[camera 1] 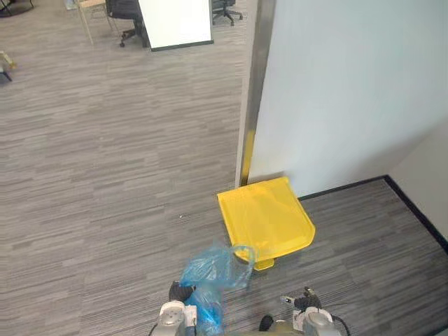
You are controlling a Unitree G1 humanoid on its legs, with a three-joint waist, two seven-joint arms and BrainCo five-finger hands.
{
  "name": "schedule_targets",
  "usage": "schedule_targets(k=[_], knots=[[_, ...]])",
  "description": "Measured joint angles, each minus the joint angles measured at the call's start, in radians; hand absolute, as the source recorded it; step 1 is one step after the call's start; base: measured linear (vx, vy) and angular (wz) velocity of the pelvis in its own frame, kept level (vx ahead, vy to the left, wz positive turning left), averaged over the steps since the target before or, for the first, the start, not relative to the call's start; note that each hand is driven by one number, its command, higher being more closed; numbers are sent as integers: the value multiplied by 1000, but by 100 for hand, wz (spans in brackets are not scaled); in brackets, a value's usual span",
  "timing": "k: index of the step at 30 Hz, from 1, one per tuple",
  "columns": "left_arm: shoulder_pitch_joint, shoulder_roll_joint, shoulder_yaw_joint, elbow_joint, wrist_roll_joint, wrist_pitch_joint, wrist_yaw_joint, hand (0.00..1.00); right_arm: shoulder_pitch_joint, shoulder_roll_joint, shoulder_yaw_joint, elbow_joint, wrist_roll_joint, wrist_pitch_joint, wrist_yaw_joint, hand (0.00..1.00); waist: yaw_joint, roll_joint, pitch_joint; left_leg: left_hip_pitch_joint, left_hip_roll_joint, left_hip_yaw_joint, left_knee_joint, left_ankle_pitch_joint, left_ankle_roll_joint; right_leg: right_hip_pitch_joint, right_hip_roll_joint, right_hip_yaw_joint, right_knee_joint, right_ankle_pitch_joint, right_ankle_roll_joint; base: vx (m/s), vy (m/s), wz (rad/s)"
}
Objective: Gather rubbish on tea table into small bin, then transfer packed bag to large trash can.
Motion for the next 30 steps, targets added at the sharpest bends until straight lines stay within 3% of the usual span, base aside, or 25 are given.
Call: schedule_targets(k=[7,14,22,25,27,28,29,30], knots=[[8,14,0,13,2,0,0,100,5,5,0,-2,-3,0,0,0,-1,-8,-2,41,-32,25,-51,18,13,2,-18,33,-1,7,11,-29,64,-10],[8,0,0,30,10,-2,0,100,5,4,1,-3,-3,0,-6,0,-3,1,-4,83,-56,26,-183,101,13,-25,-11,34,2,6,10,-81,-25,-2],[9,-5,0,30,10,-2,0,100,10,6,9,-5,-3,0,-14,0,0,-8,-8,95,-60,38,-178,95,15,-29,-15,49,32,3,12,-13,6,-6],[2,-8,-1,31,11,-2,-1,100,21,7,8,-15,-2,1,-14,0,-1,-21,1,96,-67,21,-130,46,33,-46,-58,40,144,-46,44,28,30,14],[-21,-29,1,34,11,-2,-1,100,24,-6,-7,-56,2,0,-12,0,-10,-5,35,97,-63,-38,-53,-17,53,-175,-107,27,449,-69,104,-47,45,36],[-38,-25,0,45,12,-1,0,100,27,-14,-20,-72,2,-1,-13,0,-10,-1,58,93,-28,-56,36,-72,63,-221,-95,27,451,-89,87,-34,11,23],[-44,-22,0,51,12,-2,0,100,25,-14,-21,-72,2,0,-13,0,-7,-3,61,89,-21,-57,60,-86,66,-236,-92,25,448,-85,82,57,-31,19],[-55,-5,0,61,13,-1,0,100,13,-7,-21,-76,3,0,-13,0,-2,-14,70,72,2,-66,146,-135,64,-303,-89,18,395,-46,76,57,-57,24]])
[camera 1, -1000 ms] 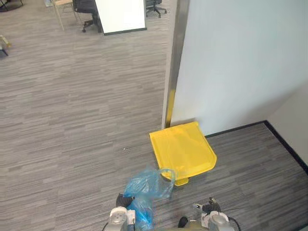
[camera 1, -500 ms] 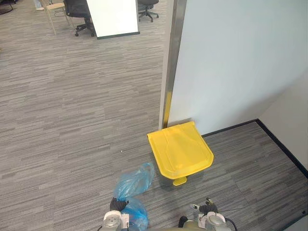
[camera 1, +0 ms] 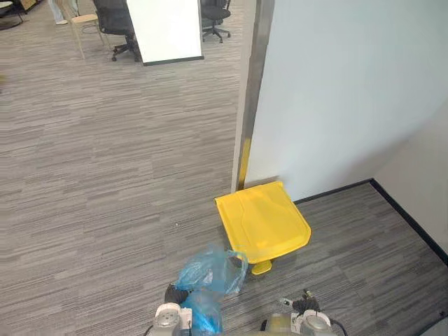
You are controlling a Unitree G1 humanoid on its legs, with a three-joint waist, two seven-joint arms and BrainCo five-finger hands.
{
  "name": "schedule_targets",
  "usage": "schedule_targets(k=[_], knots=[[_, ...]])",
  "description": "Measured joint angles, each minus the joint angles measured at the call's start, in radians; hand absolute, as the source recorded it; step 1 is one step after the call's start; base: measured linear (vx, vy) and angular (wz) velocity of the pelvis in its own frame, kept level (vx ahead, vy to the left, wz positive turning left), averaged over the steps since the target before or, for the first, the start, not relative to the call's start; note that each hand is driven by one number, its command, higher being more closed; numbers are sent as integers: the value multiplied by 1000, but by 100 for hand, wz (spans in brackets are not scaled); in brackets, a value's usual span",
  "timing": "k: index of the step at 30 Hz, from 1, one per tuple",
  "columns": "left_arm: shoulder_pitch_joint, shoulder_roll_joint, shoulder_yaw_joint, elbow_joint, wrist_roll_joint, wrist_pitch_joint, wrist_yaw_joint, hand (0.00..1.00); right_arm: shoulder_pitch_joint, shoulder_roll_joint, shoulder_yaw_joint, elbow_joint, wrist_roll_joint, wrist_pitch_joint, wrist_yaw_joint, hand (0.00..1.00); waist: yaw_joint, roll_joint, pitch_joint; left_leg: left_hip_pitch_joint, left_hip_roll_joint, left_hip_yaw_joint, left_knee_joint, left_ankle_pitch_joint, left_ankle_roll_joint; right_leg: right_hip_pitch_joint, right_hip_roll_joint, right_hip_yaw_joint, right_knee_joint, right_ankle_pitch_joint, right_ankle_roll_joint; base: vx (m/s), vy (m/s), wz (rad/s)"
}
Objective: Gather rubbish on tea table into small bin, then transfer packed bag to large trash can.
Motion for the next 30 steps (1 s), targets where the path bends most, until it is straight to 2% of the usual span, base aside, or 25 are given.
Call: schedule_targets(k=[1,3,4,5,6,8,9,10,11,12,15,19,21,22,24,28,30], knots=[[-7,13,-1,9,8,0,0,100,-6,9,-1,-10,2,-1,-1,0,-2,-6,4,-29,26,-9,78,-43,-10,-35,0,-23,-80,39,2,67,-84,30],[-12,22,-1,9,14,-1,1,100,-12,11,-1,-18,2,-1,-3,0,-1,-13,15,-37,45,-28,157,-93,-26,-45,-2,-49,-132,59,4,175,-211,46],[-15,30,-5,10,28,-1,1,100,-9,15,-10,-19,2,-1,-5,0,-1,-22,18,-44,57,-80,246,-158,-52,-14,5,-46,-166,49,-3,231,-245,67],[-17,30,-7,11,28,-1,1,100,-5,15,-15,-18,2,0,-6,0,-1,-22,18,-44,60,-95,265,-172,-62,7,6,-45,-172,34,-5,352,-313,62],[-25,14,-12,14,30,0,0,100,-14,-1,-30,-14,0,1,-7,0,9,12,31,-45,108,-122,296,-206,-73,12,36,-68,-142,25,1,236,-178,22],[-33,12,-15,14,39,0,-1,100,-16,-6,-56,-20,4,0,-5,0,12,35,41,-45,131,-154,293,-216,-77,7,57,-73,-102,22,0,253,-208,33],[-34,10,-15,14,47,0,-2,100,-16,-5,-61,-34,4,1,-4,0,16,38,45,-46,141,-173,295,-225,-77,-8,67,-78,-49,-16,-13,212,-191,37],[-34,12,-14,14,48,1,-2,100,-15,-4,-62,-36,4,1,-2,0,16,38,46,-46,146,-177,300,-227,-78,-14,70,-78,-27,-38,-12,242,-228,26],[-37,14,-15,13,55,2,-4,100,-14,13,-81,-39,4,1,1,0,18,32,47,-46,162,-203,319,-235,-78,-31,70,-86,48,-99,-12,149,-141,17],[-39,14,-17,13,59,2,-5,100,-15,16,-92,-41,4,1,2,0,20,33,50,-47,169,-222,333,-240,-82,-35,71,-95,80,-131,-10,165,-178,16],[-66,9,-22,11,64,4,-24,100,-20,22,-97,-53,5,0,3,0,23,22,56,-107,189,-256,414,-241,-83,-83,62,-116,171,-190,-14,83,-151,4],[-88,1,-22,7,64,4,-28,100,-20,25,-96,-81,15,1,4,0,21,21,68,-149,188,-265,419,-242,-82,-117,44,-132,188,-203,-28,-33,-103,11],[-90,-3,-23,-10,61,4,-29,100,-28,23,-92,-83,24,0,3,0,22,19,72,-178,172,-290,416,-252,-68,-141,32,-134,200,-203,-29,-88,-98,26],[-105,-2,-33,-15,51,3,-28,100,-40,18,-83,-84,34,0,2,0,22,27,84,-208,169,-322,418,-266,-84,-156,28,-146,201,-202,-30,-91,-83,26],[-110,8,-43,-28,34,3,-28,100,-56,10,-60,-82,35,1,0,0,24,24,94,-238,165,-341,424,-266,-85,-176,28,-145,201,-193,-41,-135,-112,25],[-126,14,-43,-92,4,4,-18,100,-112,-26,44,-102,37,3,-17,0,40,35,149,-297,165,-399,412,-266,-85,-206,61,-159,168,-155,-73,-125,-138,15],[-143,15,-43,-124,2,3,-16,100,-125,-24,77,-138,41,6,-20,0,42,44,169,-314,172,-414,402,-265,-84,-212,75,-173,148,-147,-77,-83,-159,4]])
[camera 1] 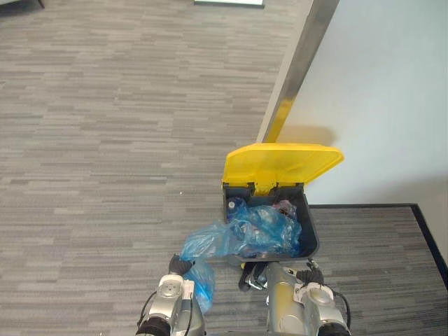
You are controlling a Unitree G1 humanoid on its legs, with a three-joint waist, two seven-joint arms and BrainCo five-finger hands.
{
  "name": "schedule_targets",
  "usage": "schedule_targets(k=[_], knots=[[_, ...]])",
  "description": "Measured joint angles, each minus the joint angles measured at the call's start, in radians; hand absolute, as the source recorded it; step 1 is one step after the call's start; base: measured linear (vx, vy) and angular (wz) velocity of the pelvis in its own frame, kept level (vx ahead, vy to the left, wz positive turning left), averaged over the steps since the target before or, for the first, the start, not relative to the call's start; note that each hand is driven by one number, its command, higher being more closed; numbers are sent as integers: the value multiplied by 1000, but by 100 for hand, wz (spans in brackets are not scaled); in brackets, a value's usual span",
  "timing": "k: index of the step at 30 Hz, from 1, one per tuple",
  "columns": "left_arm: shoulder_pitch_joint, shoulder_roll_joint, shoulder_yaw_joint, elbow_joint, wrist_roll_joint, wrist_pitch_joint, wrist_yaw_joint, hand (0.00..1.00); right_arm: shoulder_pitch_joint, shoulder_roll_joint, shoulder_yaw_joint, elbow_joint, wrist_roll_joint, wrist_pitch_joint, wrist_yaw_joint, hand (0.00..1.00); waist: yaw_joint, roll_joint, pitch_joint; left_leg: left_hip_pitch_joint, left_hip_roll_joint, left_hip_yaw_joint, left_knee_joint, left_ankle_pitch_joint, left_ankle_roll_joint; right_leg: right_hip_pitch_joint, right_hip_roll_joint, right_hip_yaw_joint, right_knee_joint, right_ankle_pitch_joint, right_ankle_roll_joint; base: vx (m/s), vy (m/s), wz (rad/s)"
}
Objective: Gather rubbish on tea table into small bin, then transfer packed bag to large trash can.
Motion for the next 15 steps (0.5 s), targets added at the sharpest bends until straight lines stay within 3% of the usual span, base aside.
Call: schedule_targets(k=[2,4,5,6,8,9,11,12,13,14,15], knots=[[-25,16,-1,-84,-17,-2,18,100,-47,6,83,-99,4,8,-1,0,2,-8,29,-36,-3,-9,0,10,6,-18,10,-27,-44,19,-10,-92,-185,5],[-33,17,-6,-127,-18,-5,18,100,-73,-4,113,-154,6,6,-3,0,0,-11,36,-91,-20,35,136,3,16,-31,8,-37,-56,38,-21,-132,-86,-15],[-43,14,-10,-160,-19,-7,18,100,-114,-24,140,-225,12,4,-8,0,1,-1,45,-104,-34,100,168,0,65,-39,19,-43,-54,52,-18,-228,-66,-26],[-52,10,-17,-194,-19,-17,17,100,-150,-46,150,-269,13,-6,-17,0,10,7,65,-103,-32,93,147,-13,57,-40,41,-49,-50,62,-33,-188,-32,-25],[-87,34,-39,-204,-28,-33,17,100,-214,-68,149,-285,13,-5,-23,0,33,-13,82,-130,-13,100,147,-16,49,-66,58,-34,-50,88,-70,-169,-90,3],[-96,41,-45,-206,-37,-35,17,100,-249,-90,152,-294,14,-4,-27,0,40,-27,86,-140,-14,89,147,-14,45,-77,62,-34,-63,90,-76,-181,-164,16],[-91,45,-45,-211,-49,-35,19,100,-340,-130,170,-297,30,-4,-29,0,48,-19,99,-170,-14,56,131,2,14,-81,79,-61,-102,95,-54,-128,-162,17],[-96,52,-55,-228,-56,-38,20,100,-438,-162,186,-300,36,-4,-36,0,52,-5,110,-205,7,21,93,20,5,-144,70,-14,61,77,-80,-54,-187,46],[-98,54,-58,-234,-56,-39,19,100,-457,-170,186,-300,39,-3,-38,0,46,-11,113,-215,3,17,96,23,3,-161,68,62,135,93,-132,2,-245,98],[-99,45,-59,-264,-57,-46,21,100,-520,-195,196,-298,51,-2,-48,0,35,-15,137,-230,1,-8,124,46,-31,-115,81,131,99,25,-60,40,-209,69],[-94,39,-58,-278,-58,-47,30,100,-567,-215,203,-306,54,-5,-51,0,50,-16,136,-236,-3,7,149,50,-29,-115,90,99,64,49,-68,51,-188,50]])
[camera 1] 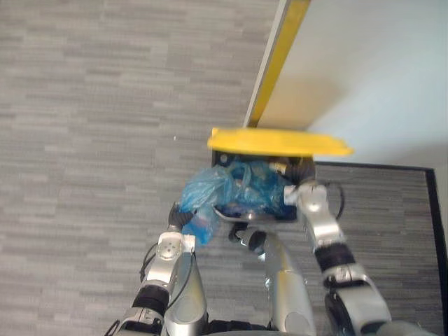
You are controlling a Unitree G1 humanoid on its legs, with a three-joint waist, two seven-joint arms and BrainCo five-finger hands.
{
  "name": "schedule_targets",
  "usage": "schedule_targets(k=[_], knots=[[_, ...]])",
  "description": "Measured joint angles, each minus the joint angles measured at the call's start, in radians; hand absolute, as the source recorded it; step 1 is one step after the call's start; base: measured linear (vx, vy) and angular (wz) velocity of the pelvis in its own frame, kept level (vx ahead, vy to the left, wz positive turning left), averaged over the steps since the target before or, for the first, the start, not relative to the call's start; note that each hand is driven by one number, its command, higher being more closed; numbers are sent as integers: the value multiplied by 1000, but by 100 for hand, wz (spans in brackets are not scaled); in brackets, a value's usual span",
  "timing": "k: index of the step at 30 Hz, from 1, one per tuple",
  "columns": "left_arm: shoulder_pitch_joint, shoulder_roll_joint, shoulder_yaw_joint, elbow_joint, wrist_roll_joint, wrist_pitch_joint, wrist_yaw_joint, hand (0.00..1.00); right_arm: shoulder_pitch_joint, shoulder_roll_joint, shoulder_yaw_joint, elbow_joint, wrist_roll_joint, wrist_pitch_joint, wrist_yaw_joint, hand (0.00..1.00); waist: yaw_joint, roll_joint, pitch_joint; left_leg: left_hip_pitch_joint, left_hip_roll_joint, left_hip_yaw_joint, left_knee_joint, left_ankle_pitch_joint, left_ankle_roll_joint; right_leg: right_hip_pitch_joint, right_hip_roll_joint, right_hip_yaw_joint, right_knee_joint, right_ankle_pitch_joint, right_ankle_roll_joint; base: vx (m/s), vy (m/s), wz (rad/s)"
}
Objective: Gather rubbish on tea table into small bin, then transfer packed bag to large trash can.
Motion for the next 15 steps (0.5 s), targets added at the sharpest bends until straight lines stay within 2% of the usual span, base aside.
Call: schedule_targets(k=[2,3,5,8,13,15], knots=[[6,0,-11,0,-2,0,7,100,-41,-3,5,-19,18,-1,-7,0,-3,0,0,19,-21,36,2,7,12,0,8,-31,-22,18,-20,44,-132,15],[3,1,-22,-2,-9,0,8,100,-76,-5,10,-28,21,-8,-18,0,1,-21,11,35,-28,46,-29,4,-21,-1,8,-46,-23,25,-31,39,-131,24],[15,-2,-27,-3,-19,0,8,100,-103,-5,27,-28,32,-8,-19,0,3,-21,11,35,-29,44,-29,5,-15,1,8,-51,-31,28,-35,8,-94,7],[35,-1,-29,-5,-26,0,9,100,-117,-14,32,-26,37,-8,-18,0,1,-21,11,30,-30,52,-33,6,-13,3,7,-51,-51,38,-29,-50,0,-3],[57,11,-43,-30,-39,-1,12,100,-174,-19,35,30,38,-6,-18,0,0,-21,10,6,-27,71,-43,22,-3,9,-5,-69,-120,101,-22,-78,75,-6],[53,21,-70,-49,-49,-1,24,100,-215,-20,35,64,38,-1,-19,0,2,-22,10,-1,-28,71,-46,36,-19,13,-6,-72,-138,117,-27,-56,66,3]])
